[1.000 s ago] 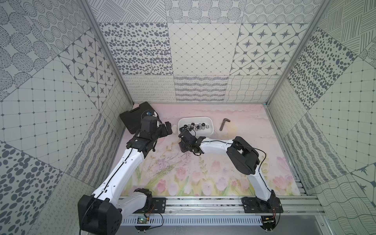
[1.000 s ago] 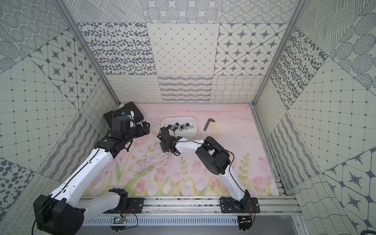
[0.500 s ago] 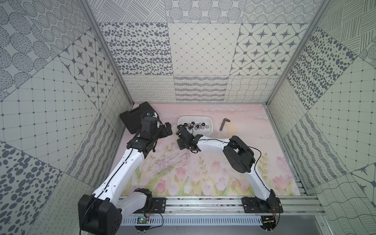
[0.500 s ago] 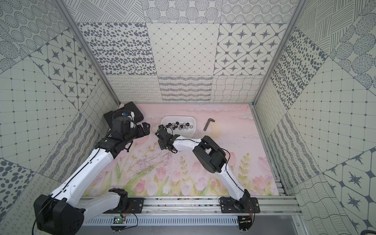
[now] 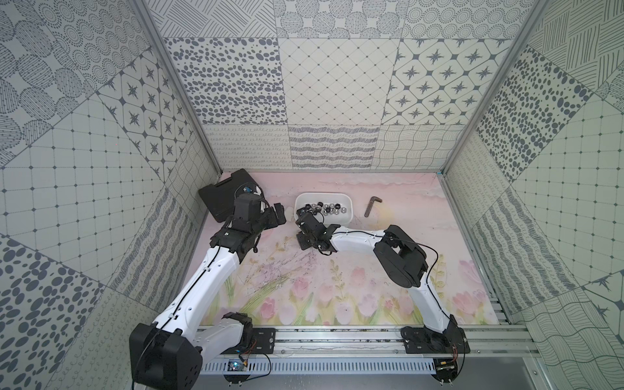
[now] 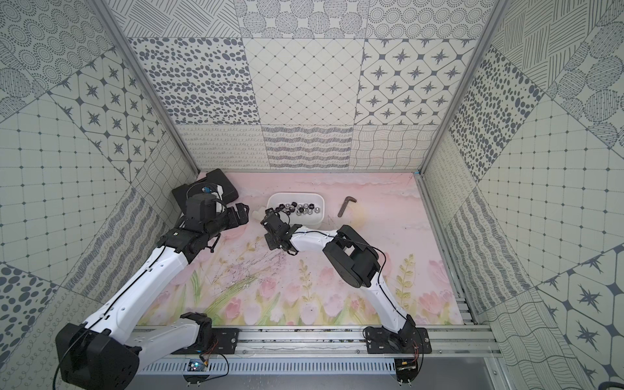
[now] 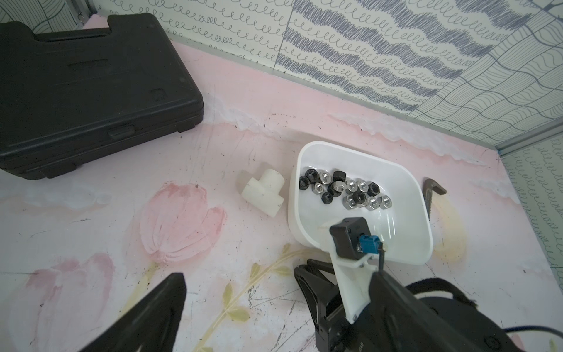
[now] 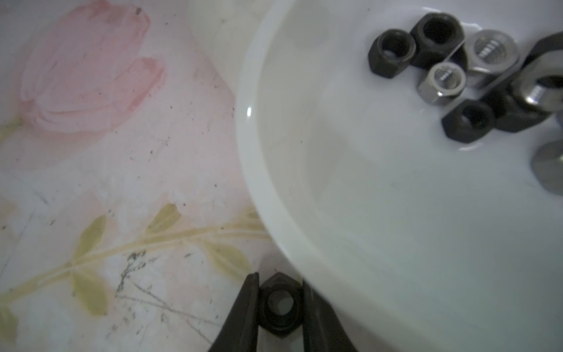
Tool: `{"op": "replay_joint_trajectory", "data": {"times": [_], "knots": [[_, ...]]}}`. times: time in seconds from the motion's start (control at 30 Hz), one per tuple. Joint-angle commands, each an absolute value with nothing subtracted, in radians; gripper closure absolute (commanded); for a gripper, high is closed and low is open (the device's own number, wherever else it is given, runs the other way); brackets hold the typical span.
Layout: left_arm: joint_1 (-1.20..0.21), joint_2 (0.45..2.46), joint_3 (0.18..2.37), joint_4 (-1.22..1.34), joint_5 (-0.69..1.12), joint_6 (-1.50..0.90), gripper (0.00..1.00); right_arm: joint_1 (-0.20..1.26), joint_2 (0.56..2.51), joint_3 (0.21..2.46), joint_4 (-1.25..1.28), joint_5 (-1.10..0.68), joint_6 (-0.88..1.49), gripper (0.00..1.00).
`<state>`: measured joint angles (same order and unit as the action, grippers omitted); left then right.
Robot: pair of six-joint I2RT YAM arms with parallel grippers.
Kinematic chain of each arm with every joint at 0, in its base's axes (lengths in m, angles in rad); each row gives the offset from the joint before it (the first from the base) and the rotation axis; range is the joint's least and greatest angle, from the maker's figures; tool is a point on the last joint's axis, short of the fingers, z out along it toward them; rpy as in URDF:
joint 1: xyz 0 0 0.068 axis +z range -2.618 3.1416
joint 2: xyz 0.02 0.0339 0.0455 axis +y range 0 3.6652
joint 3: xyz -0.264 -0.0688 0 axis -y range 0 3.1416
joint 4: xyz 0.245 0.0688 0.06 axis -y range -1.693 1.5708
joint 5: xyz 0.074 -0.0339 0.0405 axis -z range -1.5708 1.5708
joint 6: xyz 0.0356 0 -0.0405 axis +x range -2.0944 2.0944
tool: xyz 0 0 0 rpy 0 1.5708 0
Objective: Put the nuts on the desktop into the storage box
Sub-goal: Pick up the nut from the center of the board, then place the nut in the storage box.
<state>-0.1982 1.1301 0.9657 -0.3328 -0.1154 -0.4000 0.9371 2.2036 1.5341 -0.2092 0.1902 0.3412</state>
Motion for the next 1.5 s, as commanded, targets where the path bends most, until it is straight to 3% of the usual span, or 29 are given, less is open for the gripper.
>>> {"op": "replay_joint_trajectory", "data": {"times": [0.0,0.23,0.63,1.3,1.47], "knots": [[-0.199,1.121,0.968,-0.347,-0.129,-0.396,0.01,0.944,2.053,1.469,-0.145,0.15,0.334,0.82],[-0.199,1.124,0.969,-0.346,-0.127,-0.396,0.01,0.82,1.896,1.443,-0.134,0.116,0.317,0.8],[-0.199,1.124,0.974,-0.349,-0.127,-0.394,0.01,0.625,2.082,1.653,-0.301,0.183,0.246,0.81],[-0.199,1.13,0.973,-0.352,-0.128,-0.393,0.01,0.591,2.273,1.755,-0.339,0.324,0.16,0.8],[-0.199,1.135,0.973,-0.353,-0.13,-0.393,0.01,0.587,2.275,1.747,-0.339,0.337,0.146,0.71]]}}
